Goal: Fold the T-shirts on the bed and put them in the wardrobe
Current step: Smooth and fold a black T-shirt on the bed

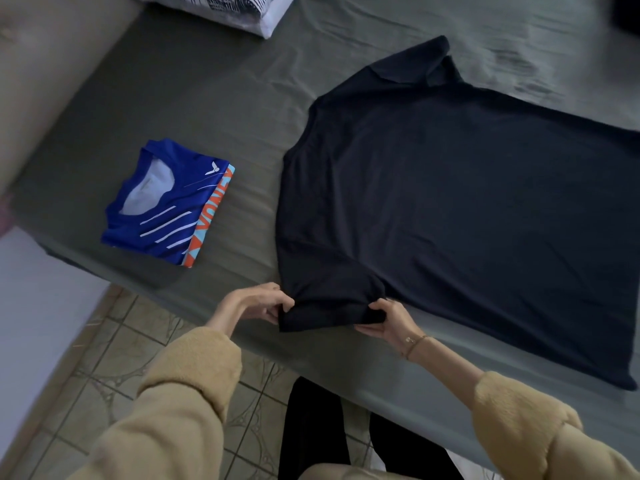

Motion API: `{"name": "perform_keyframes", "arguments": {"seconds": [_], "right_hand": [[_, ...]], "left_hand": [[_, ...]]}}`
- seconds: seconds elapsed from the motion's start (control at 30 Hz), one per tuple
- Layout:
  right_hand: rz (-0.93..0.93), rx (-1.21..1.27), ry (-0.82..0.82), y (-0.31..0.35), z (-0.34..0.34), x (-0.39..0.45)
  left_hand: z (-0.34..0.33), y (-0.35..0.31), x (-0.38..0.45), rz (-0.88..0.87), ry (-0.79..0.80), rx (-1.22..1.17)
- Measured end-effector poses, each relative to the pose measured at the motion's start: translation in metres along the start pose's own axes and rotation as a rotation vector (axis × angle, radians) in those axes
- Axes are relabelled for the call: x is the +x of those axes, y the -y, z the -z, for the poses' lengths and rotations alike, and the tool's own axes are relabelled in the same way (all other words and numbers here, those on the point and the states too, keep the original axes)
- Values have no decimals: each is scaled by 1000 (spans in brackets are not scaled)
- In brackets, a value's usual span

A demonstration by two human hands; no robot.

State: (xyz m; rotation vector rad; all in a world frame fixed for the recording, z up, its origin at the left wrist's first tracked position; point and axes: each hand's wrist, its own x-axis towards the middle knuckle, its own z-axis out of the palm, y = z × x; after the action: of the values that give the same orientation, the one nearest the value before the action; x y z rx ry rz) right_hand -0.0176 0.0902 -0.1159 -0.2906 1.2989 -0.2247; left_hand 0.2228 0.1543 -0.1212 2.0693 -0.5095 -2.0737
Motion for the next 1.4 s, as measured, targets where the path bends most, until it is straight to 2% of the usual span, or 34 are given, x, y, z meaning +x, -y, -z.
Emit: {"name": "perform_keyframes", "arguments": {"seconds": [0.07,0.13,0.2,0.3,0.43,0.53,0.67,0.8,0.9,1.03,1.13,1.23,1.33,1.4], "right_hand": [[16,-179,-3,-1,0,-3],[98,-518,-83,-4,4,-1],[214,-734,-184,-5,9,0],[316,-756,-316,-1,14,0],[349,-981,-402,-1,20,4],[388,-1058,-511,3,17,-3],[431,-1038,-530,12,14,-6],[420,-1216,-502,14,16,-5],[420,-1297,-520,19,16,-5],[456,-1451,-558,24,11,-5],[505,-1403,-551,21,8,-4],[452,-1287,-482,15,10,-1],[408,-1029,-434,10,11,4],[379,-888,-407,8,11,6]], "left_hand": [[-3,-1,-3,42,93,69],[-4,-4,-3,64,89,154],[-3,-10,0,95,58,269],[0,-22,5,223,60,476],[0,-31,7,375,27,620],[-1,-30,4,460,95,713],[3,-32,0,428,75,738],[5,-36,4,323,25,721],[4,-33,8,339,22,761],[-5,-32,0,439,177,782],[-6,-31,-5,400,163,682],[-3,-27,-4,280,50,546],[2,-19,0,155,-41,429],[4,-16,-1,123,-43,393]]}}
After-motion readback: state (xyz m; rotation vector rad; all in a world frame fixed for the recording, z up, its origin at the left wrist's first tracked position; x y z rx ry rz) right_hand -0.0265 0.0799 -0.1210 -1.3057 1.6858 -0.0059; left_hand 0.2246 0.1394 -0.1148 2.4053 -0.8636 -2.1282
